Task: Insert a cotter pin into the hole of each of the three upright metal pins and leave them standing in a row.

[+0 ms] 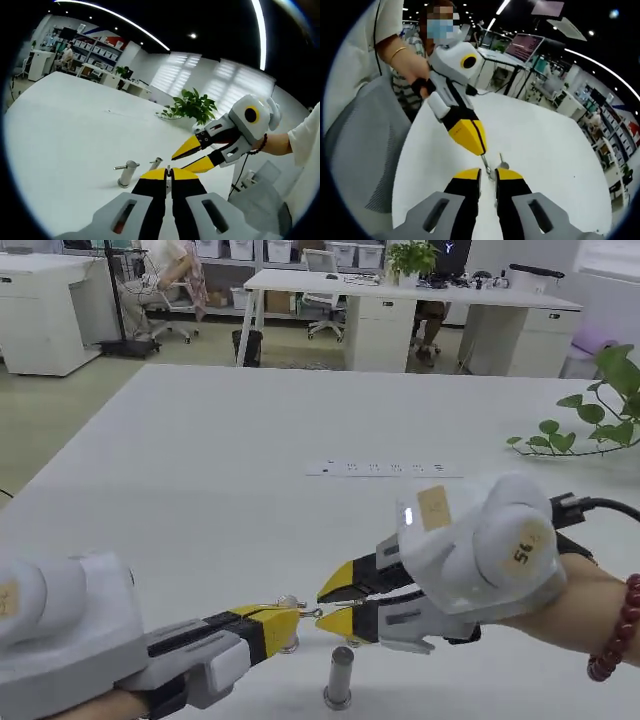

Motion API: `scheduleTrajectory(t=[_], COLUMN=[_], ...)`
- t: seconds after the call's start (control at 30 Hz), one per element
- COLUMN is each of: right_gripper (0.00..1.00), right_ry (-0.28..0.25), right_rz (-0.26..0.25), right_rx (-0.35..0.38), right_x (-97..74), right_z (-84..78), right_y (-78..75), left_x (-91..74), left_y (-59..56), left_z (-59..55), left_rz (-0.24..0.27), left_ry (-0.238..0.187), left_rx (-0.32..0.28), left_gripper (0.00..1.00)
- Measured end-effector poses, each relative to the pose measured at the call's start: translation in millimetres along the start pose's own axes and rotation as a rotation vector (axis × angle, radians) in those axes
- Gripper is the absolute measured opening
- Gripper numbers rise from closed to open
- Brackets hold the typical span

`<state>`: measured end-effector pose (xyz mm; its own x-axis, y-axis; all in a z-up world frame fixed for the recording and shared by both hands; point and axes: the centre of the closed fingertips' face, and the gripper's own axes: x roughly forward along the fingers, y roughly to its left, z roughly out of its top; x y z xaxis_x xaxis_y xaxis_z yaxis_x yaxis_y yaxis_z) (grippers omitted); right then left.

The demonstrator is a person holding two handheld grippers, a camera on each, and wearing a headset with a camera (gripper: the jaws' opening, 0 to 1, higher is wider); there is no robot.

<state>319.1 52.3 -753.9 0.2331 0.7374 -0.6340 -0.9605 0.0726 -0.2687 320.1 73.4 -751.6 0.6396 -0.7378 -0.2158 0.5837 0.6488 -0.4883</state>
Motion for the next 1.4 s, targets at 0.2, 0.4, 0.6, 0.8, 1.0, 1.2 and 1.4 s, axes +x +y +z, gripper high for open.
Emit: scheduleTrajectory(t=[0.2,0.4,0.6,0.8,1.0,1.2,1.4], right_gripper=[0.16,0.17,0.17,0.17,0.17,0.16,0.13], right_ry=[-0.075,-0.122,-0.147,-0.166,-0.175,-0.200,-0.217], right_rz=[0.074,0.143,0.220,0.294,0.366,0.423,0.456], right_rx=[0.186,0.292,0.329,0.379,0.404,0.439,0.451], right_x=[-7.1,-12.3,-16.9,-17.9,-19.5,-22.6,-24.6], right_z=[2.0,-1.0,-4.5,-8.2,-9.4,-5.1,-1.5], right_y=[3.1,8.4,16.7,26.4,40.2,49.0,55.4], left_x=[-2.7,-4.8,-6.2,-6.8,-7.9,-9.2,-10.6], left_y=[-3.9,-12.0,-20.6,-29.5,-41.3,-49.8,-58.4], left_z=[-5.6,-9.8,-12.8,-17.0,-17.0,-16.7,-18.7], left_rz=[-0.027,-0.085,-0.143,-0.198,-0.267,-0.319,-0.362], left_ry=[0.029,0.054,0.069,0.086,0.083,0.081,0.089], left_rx=[0.060,0.100,0.132,0.172,0.182,0.178,0.185], left_gripper=[0.00,0.00,0.00,0.00,0.00,0.00,0.00])
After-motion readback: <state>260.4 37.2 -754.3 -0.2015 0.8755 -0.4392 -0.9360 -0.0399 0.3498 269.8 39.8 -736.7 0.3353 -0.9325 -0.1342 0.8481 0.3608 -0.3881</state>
